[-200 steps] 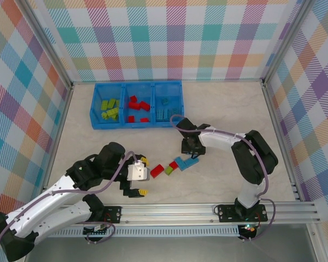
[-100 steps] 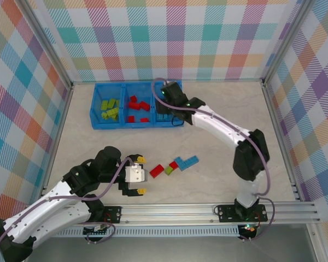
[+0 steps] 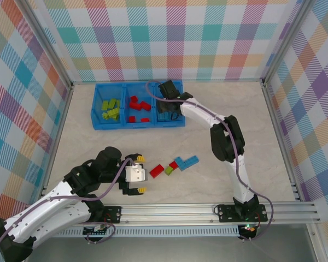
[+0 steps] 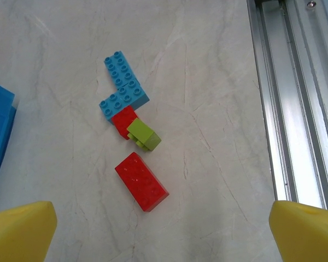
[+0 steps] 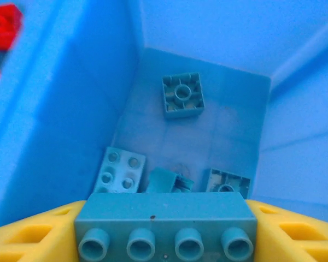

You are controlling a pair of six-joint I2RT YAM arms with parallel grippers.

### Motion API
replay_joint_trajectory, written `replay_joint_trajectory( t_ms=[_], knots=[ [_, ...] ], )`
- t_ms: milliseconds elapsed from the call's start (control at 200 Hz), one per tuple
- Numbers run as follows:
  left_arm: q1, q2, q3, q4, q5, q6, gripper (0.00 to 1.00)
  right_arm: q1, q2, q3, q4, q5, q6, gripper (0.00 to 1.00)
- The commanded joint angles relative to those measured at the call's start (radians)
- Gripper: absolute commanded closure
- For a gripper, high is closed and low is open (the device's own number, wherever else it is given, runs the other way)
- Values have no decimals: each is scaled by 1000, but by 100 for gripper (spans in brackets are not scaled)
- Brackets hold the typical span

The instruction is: Sort the legos into containers by color

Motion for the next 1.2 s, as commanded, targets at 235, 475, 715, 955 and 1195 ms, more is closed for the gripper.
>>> replay_joint_trajectory(
  t_ms=[235, 475, 715, 955, 1195],
  knots=[
    [-16, 5, -13, 18, 7, 0, 0, 6, -138, 33, -35, -28, -9, 17],
    [-17, 20, -8, 89, -43, -117, 0, 6, -356, -111, -86, -158, 19, 16],
    [-20, 246, 109, 191, -174, -551, 5, 5, -793, -583, -56, -453, 81, 6],
    [-103, 546, 196, 149, -406, -817, 12, 6, -1151, -907, -181, -552, 171, 0],
    [-143, 767, 243, 130, -466, -916, 20, 6, -1277, -1001, -249, -595, 227, 0]
  ],
)
